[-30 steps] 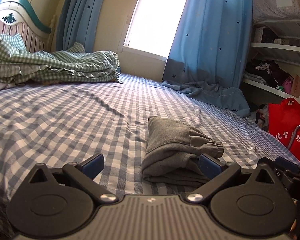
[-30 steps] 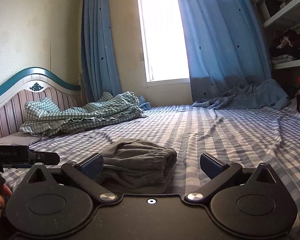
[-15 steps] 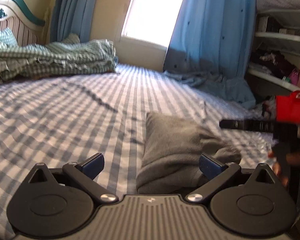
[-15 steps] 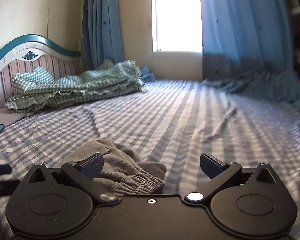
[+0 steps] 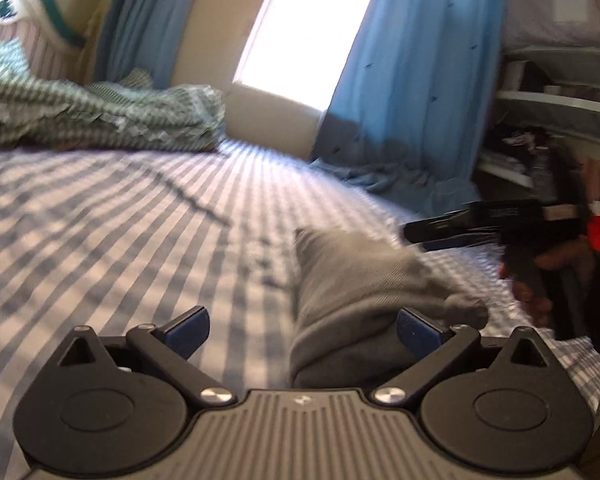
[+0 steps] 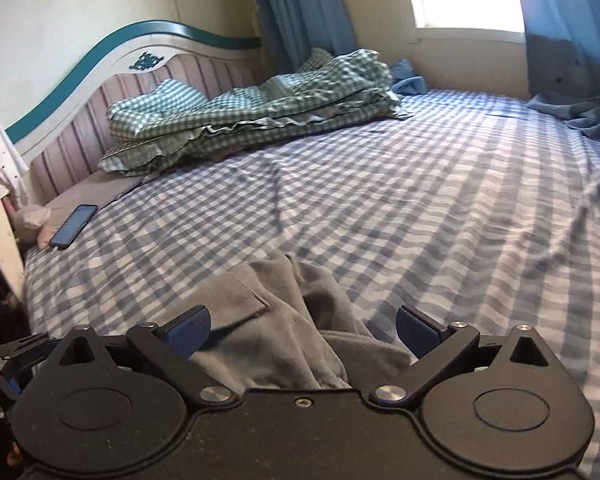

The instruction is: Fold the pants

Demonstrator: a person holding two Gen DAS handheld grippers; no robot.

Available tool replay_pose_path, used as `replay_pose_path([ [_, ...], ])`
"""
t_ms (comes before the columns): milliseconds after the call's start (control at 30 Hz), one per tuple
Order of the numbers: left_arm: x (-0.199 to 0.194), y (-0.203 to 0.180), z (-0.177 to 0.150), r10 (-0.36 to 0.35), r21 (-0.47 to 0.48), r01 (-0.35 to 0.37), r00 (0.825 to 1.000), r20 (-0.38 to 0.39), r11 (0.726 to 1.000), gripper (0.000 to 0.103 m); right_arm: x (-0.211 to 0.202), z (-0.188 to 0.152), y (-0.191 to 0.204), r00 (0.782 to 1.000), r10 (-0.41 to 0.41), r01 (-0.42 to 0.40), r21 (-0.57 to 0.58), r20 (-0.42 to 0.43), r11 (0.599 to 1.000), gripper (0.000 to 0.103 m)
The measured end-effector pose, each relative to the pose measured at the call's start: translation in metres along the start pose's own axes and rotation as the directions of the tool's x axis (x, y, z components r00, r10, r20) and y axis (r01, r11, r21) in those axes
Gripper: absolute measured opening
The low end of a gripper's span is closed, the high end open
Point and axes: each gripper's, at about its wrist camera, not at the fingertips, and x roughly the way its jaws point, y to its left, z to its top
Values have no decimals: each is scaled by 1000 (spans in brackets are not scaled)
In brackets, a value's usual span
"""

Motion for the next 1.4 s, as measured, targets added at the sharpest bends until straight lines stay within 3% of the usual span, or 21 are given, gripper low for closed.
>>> replay_pose_path([
  [67,10,-9,6,-39,61,38,999,9,997,96,18,13,-5,996,45,-45,-5,-79,999,78],
  [100,14,-14,8,-61,94,60,998,9,994,83,26,17,-8,992,40,-42,-15,-119,999,71],
  [133,19,-19,9,-91,131,90,996,3,987,63,33,19,-11,989,36,-39,-20,-143,999,56],
  [167,24,-23,8,-123,162,123,992,-11,979,52,36,18,-16,986,53,-54,-5,-158,999,31],
  [233,32,-30,6,-153,208,158,987,-38,965,38,40,9,-21,978,83,-81,18,-191,997,9],
  [367,34,-36,-5,-134,274,155,987,-92,949,34,33,-5,-16,986,55,-56,-2,-158,998,10],
  [400,34,-34,-5,-138,270,160,985,-100,950,33,29,-5,-19,989,33,-33,2,-142,999,13],
  [433,33,-32,-5,-143,266,166,984,-102,950,33,27,-3,-23,992,28,-27,8,-127,1000,26],
  [467,31,-29,-5,-154,263,176,983,-103,948,33,24,1,-28,992,43,-41,20,-115,999,34],
  [533,30,-28,-6,-163,274,185,981,-102,944,33,27,12,-37,987,116,-112,48,-115,993,36],
  [600,28,-29,-8,-164,278,185,982,-99,943,33,39,26,-43,972,199,-192,70,-124,979,50],
  [667,27,-28,-7,-161,263,181,982,-96,948,33,57,36,-48,951,268,-255,102,-153,962,55],
  [733,26,-29,-7,-153,256,173,983,-97,951,33,83,41,-53,913,344,-313,166,-220,935,53],
  [767,27,-28,-5,-149,254,169,984,-97,952,33,95,40,-55,884,388,-341,207,-262,917,39],
  [800,27,-28,-4,-145,252,165,985,-98,954,33,102,38,-56,867,409,-351,234,-284,907,18],
  [833,27,-28,-4,-146,249,167,984,-100,954,33,104,37,-55,865,412,-352,240,-286,905,11],
  [900,27,-28,-2,-148,250,170,983,-105,953,33,97,38,-55,876,408,-353,233,-258,906,4],
  [1000,26,-29,-2,-147,253,170,983,-107,952,33,78,45,-62,917,353,-311,220,-188,925,3],
  [1200,32,-30,-2,-135,222,155,985,-103,963,33,94,33,-55,951,198,-196,33,-238,980,3],
  [1300,27,-27,3,-150,190,170,982,-113,967,35,80,24,-66,967,192,-184,65,-167,981,7],
  [1400,27,-26,4,-144,197,166,982,-123,966,35,39,23,-68,995,76,-74,39,-69,997,22],
])
